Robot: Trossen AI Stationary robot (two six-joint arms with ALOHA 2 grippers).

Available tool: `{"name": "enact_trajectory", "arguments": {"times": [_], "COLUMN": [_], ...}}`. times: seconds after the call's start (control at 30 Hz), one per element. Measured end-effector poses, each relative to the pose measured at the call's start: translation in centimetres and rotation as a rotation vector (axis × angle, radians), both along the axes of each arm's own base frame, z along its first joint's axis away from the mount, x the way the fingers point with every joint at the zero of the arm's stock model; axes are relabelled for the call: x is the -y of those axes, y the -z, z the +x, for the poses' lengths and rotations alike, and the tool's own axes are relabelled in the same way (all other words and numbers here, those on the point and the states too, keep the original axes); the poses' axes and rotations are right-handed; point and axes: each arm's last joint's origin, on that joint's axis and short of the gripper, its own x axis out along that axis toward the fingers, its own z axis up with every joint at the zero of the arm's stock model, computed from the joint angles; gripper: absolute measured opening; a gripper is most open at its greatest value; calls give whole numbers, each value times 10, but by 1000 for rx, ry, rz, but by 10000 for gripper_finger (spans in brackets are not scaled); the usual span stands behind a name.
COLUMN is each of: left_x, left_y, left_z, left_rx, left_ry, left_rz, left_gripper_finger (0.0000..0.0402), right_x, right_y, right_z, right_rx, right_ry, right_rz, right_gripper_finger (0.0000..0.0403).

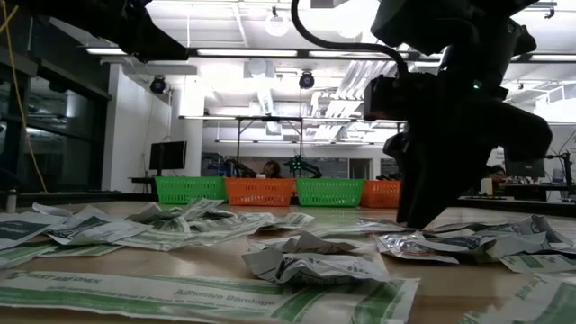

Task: Pick & Place First Aid Supplies
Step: Put the orange ointment pack in the right green bin

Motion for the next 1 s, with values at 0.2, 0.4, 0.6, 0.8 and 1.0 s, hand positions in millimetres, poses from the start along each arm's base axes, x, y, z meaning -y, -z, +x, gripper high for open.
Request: {"name": "enact_trajectory", "arguments": {"times": [0.2, 0.4, 0.6, 0.8, 1.0], "left_x": [0, 0, 0, 0, 0], "left_y": [0, 0, 0, 0, 0], "left_z": [0, 0, 0, 0, 0], "left_rx": [2, 2, 3, 3, 3], "left_ry": [-1, -2, -3, -4, -3], "left_rz": [-7, -8, -10, -13, -14], "left_gripper_finger": [149, 149, 149, 149, 149], "right_x": [0, 0, 0, 0, 0], "right_y": [2, 2, 3, 3, 0], "right_z": [0, -1, -1, -1, 0], "right_rx": [-11, -16, -19, -11, -1], "right_ry": [35, 52, 50, 65, 109], "right_rz": [14, 16, 20, 17, 24], "right_gripper_finger": [134, 95, 47, 5, 1]}}
